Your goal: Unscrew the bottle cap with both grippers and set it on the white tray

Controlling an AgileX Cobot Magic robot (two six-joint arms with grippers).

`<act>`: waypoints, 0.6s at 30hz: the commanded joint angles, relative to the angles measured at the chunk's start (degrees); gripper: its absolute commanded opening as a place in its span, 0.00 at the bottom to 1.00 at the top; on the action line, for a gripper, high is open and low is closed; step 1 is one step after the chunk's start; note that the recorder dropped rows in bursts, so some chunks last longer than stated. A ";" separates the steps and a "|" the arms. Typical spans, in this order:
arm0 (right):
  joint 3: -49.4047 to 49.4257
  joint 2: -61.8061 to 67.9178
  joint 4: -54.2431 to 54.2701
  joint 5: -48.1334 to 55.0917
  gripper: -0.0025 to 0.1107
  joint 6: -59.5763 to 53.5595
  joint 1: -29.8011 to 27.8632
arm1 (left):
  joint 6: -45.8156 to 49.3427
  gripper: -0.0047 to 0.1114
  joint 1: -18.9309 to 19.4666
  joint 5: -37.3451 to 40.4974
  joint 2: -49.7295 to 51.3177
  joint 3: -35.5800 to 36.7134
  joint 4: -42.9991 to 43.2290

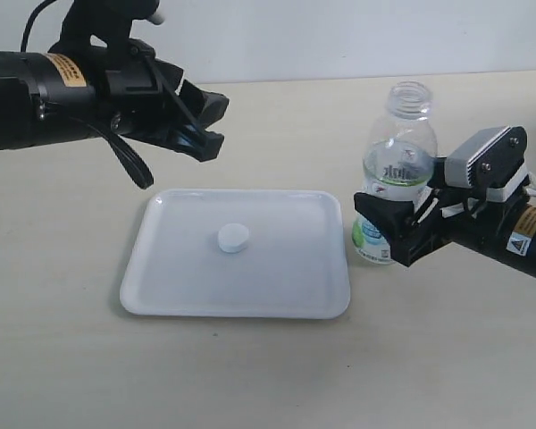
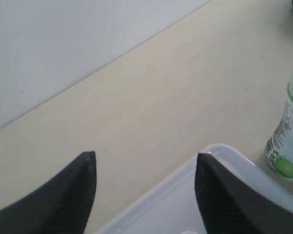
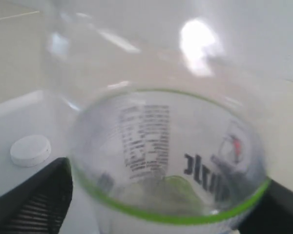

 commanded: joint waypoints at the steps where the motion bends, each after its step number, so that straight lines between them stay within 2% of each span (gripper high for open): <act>1: -0.02 -0.20 -0.52 -1.25 0.77 0.15 -0.13 | -0.38 0.54 -0.30 0.91 -0.51 0.32 -0.81; 7: 0.09 -4.42 -2.87 -1.25 0.80 3.56 -0.13 | -0.38 0.54 -0.30 1.28 -4.27 2.24 -0.81; 13: 0.09 -14.22 -4.69 14.25 0.80 8.52 -0.13 | -0.49 0.54 -0.30 -0.46 -12.23 6.14 -0.81; 18: 0.09 -24.36 -10.82 27.19 0.80 18.66 -0.13 | -0.50 0.54 -0.30 -2.96 -20.61 11.28 -0.91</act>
